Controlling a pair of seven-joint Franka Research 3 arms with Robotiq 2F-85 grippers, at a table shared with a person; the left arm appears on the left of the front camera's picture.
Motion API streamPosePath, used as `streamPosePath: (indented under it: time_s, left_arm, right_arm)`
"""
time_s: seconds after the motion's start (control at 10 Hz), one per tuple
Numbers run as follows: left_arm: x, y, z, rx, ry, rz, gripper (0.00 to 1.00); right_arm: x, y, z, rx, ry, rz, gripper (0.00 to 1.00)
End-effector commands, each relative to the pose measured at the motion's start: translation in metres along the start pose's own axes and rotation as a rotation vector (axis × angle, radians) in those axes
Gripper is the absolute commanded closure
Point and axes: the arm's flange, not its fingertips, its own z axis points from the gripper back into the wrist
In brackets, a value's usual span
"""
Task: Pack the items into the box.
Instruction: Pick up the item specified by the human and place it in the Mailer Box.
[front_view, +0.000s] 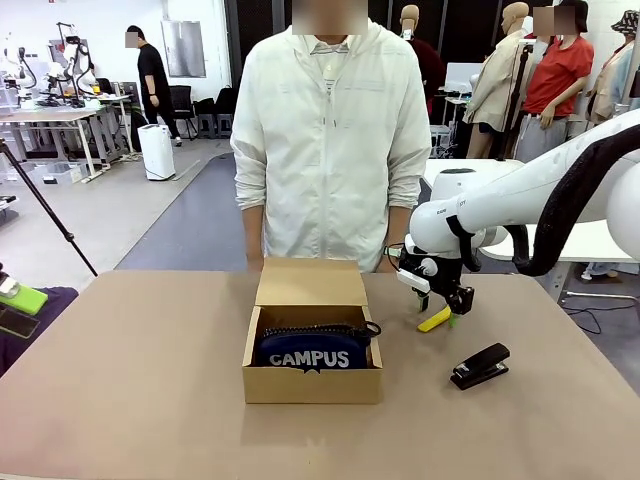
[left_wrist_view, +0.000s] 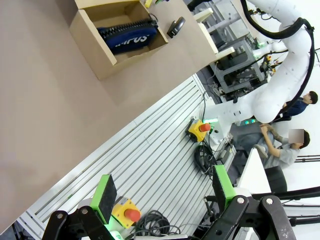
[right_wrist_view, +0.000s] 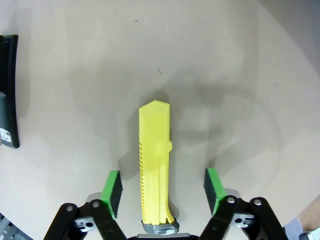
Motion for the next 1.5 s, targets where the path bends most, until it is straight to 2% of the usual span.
streamPosePath:
  time_s: [0.0,1.0,1.2,1.4]
  left_arm:
    - [-0.003,0.003,-0.001,0.002,-0.002,-0.012,0.00]
    - [-0.003,0.003,-0.001,0.002,-0.002,-0.012,0.00]
    - [-0.003,0.003,-0.001,0.002,-0.002,-0.012,0.00]
    - [-0.003,0.003,-0.001,0.002,-0.002,-0.012,0.00]
  right_arm:
    - [-0.003,-0.001,0.003,0.006,0.026,-0.002,1.00]
    - [-0.001,0.004,0.010,0.034,0.010,-0.007,1.00]
    - [0.004,0.022,0.038,0.041,-0.024,-0.100,1.00]
    - [0.020,0.058,0.092,0.047,0.000,-0.184,1.00]
